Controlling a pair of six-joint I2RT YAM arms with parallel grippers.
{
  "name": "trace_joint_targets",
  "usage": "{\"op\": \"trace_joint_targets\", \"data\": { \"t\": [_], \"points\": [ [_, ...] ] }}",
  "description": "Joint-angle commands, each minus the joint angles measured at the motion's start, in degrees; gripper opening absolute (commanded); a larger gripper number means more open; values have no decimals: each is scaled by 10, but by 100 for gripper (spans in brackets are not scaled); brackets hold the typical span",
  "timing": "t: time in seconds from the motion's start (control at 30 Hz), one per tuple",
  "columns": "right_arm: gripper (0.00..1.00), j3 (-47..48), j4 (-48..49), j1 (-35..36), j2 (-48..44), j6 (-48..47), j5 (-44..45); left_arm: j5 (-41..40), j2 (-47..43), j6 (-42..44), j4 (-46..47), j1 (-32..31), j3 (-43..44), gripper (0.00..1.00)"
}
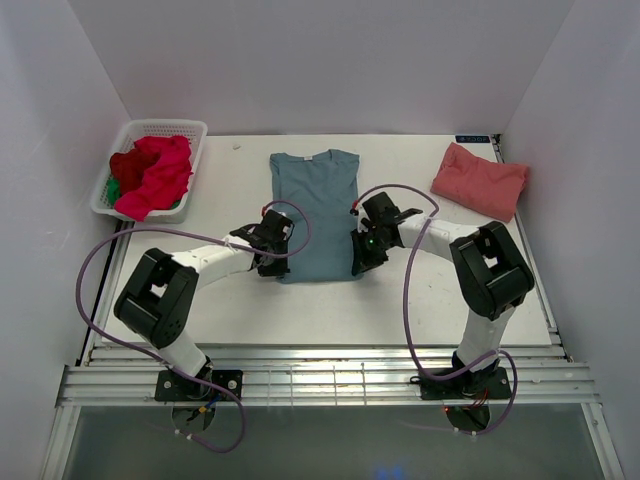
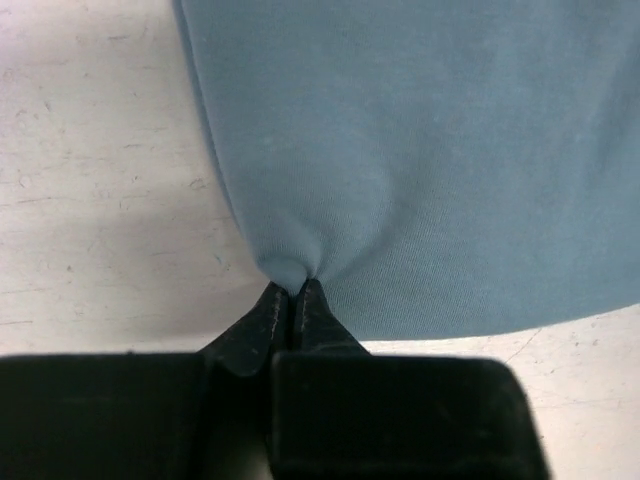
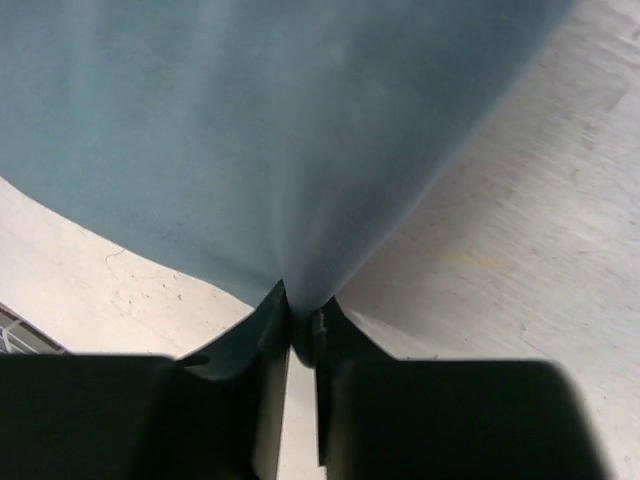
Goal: Fold and stack the t-shirts
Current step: Grab one side of the 2/3 rectangular tshirt with both arms, then fold the long partially folded tshirt into a neat square
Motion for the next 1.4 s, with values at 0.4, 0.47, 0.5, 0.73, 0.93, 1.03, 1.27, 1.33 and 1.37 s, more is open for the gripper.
{"op": "trace_joint_targets", "data": {
  "t": [0.4, 0.47, 0.5, 0.73, 0.93, 1.03, 1.27, 1.33, 1.37],
  "points": [
    [8, -69, -139, 18, -105, -17, 27, 136, -60, -8, -145, -9, -32, 0],
    [8, -54, -150, 19, -120, -12, 35, 128, -81, -8, -144, -9, -10, 0],
    [8, -33, -152, 20, -124, -10, 38, 122, -100, -7, -141, -9, 19, 0],
    [8, 85, -150, 20, -137, 8, 98, 5, -120, 13, -60, -8, 135, 0],
    [8, 149, -138, 20, -134, 5, 154, -53, -133, 22, -4, -8, 151, 0],
    [8, 154, -104, 20, -137, 2, 181, -80, -145, 29, 32, -8, 137, 0],
    [8, 190, -111, 20, -119, -10, 181, -56, -159, 26, 35, -7, 118, 0],
    [8, 177, -121, 23, -134, -9, 173, -46, -178, 12, 24, -7, 105, 0],
    [8, 169, -123, 24, -143, -6, 171, -35, -188, 8, 21, -7, 99, 0]
  ]
}}
